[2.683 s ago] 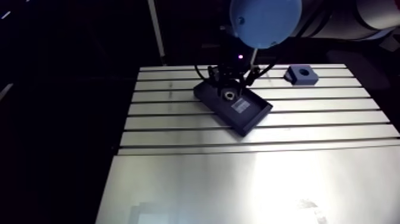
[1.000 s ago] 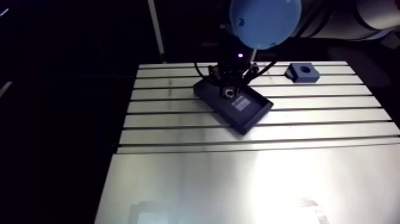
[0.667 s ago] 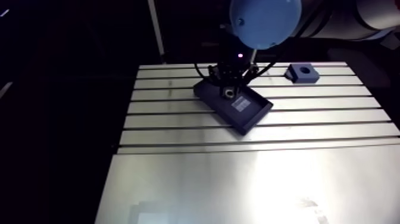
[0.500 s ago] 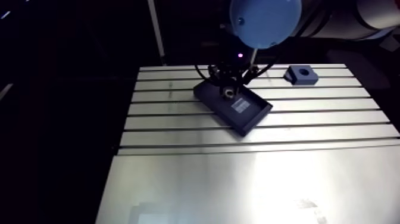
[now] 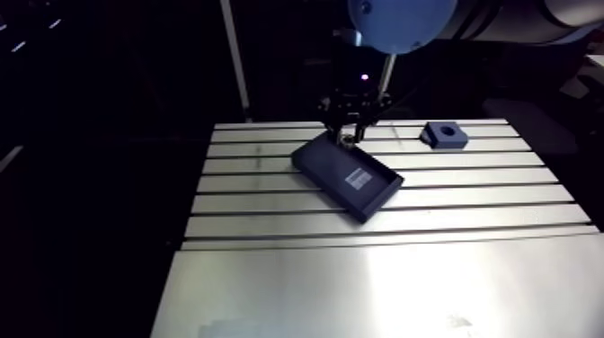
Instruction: Pick up the bearing and press it into the housing until flush.
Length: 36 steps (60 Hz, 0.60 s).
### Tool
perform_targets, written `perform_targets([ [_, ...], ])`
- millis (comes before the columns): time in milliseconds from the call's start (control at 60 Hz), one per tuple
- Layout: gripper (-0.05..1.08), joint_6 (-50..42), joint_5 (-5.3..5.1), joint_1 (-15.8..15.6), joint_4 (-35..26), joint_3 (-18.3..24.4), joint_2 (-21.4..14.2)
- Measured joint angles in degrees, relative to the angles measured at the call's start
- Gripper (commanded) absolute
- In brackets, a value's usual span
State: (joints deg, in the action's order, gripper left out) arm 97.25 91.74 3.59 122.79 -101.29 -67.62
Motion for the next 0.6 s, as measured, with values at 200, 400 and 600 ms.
perform_targets([
  [200,0.68,3.02,0.12,1.83,-3.72,3.03,-1.06],
  [400,0.71,5.83,0.2,4.89,-5.8,5.39,-0.99],
  [600,0.71,8.65,0.26,8.02,-7.24,7.89,-0.07],
])
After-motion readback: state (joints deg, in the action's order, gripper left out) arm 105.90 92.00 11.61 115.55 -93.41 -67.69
